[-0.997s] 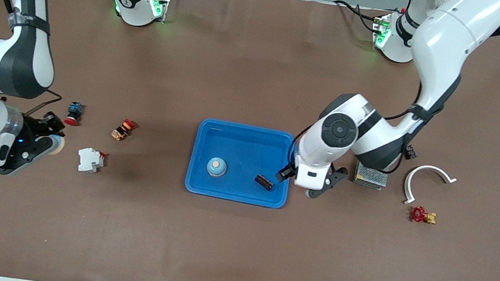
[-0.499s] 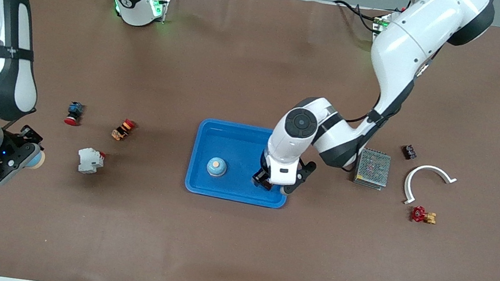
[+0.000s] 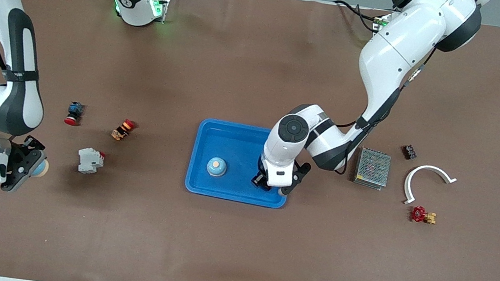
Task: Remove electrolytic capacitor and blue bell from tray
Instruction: 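Carry the bell toward the white block while the left gripper reaches the capacitor, then lower the bell by the white block while the left gripper lifts the capacitor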
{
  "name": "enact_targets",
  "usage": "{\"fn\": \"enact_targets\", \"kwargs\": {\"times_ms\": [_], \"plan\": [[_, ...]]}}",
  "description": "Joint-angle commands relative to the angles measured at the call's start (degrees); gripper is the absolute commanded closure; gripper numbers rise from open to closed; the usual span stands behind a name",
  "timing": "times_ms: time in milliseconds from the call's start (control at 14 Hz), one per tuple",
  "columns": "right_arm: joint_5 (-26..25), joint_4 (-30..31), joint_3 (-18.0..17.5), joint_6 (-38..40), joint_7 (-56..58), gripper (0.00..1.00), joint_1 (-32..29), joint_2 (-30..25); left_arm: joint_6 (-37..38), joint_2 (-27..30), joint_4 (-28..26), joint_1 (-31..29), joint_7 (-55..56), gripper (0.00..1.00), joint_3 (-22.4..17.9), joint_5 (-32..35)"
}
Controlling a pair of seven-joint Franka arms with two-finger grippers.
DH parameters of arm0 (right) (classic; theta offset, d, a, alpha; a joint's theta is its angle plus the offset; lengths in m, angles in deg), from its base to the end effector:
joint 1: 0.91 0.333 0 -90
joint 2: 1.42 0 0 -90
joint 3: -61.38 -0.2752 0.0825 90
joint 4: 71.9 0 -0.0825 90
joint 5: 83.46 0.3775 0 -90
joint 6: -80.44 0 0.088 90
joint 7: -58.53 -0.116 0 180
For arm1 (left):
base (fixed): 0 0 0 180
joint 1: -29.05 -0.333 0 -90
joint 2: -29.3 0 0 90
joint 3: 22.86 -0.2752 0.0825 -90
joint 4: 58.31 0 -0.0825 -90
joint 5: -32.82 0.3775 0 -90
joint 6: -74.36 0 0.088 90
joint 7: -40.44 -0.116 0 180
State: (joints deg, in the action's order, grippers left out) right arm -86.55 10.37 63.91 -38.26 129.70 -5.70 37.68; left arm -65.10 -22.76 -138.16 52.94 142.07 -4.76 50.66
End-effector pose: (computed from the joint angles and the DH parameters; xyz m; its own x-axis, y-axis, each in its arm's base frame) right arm 0.6800 -0.0861 0.2490 0.4056 0.9101 -0.0852 0.9125 -0.4086 -0.0210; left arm 0.5577 -0.4428 0.1654 0.5770 0.8155 -0.0437 0.8080 -0.5623 0.1760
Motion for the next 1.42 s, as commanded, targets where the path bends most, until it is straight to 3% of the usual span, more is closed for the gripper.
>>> {"fn": "enact_targets", "kwargs": {"times_ms": [0, 142, 427, 499, 641, 926, 1353], "plan": [[-0.42, 2.88, -1.12, -3.72, 1.61, 0.56, -1.19, 0.19, -1.08, -1.38, 1.63, 0.89, 1.12, 0.52, -0.78, 0.35], [-0.42, 3.86, -1.12, -4.17, 1.7, 0.56, -1.19, 0.8, -1.08, -1.38, 1.46, 0.89, 0.24, 0.68, -0.78, 0.53], [-0.33, 7.98, -1.12, -8.98, 3.27, 0.56, -1.45, 1.33, -1.08, -1.64, 1.11, 0.8, -1.34, 0.69, -0.78, 0.7], [-0.33, 8.51, -1.12, -9.96, 3.8, 0.56, -1.8, 1.33, -1.08, -2.08, 1.11, 0.8, -1.34, 0.75, -0.78, 0.7], [-0.07, 9.48, -1.21, -10.32, 3.98, 0.56, -2.06, 1.42, -0.99, -2.0, 1.11, 0.8, -1.25, 1.0, -0.78, 0.88], [-0.07, 11.59, -1.21, -13.92, 4.07, 0.56, -2.07, 1.68, 2.42, 0.89, 1.28, 0.28, -3.0, 1.0, -0.78, 0.97], [0.11, 11.51, -1.39, -15.15, 4.16, 0.55, -2.68, 2.82, 18.67, 9.77, 1.19, -3.32, -13.27, 1.0, -0.43, 0.7]]}}
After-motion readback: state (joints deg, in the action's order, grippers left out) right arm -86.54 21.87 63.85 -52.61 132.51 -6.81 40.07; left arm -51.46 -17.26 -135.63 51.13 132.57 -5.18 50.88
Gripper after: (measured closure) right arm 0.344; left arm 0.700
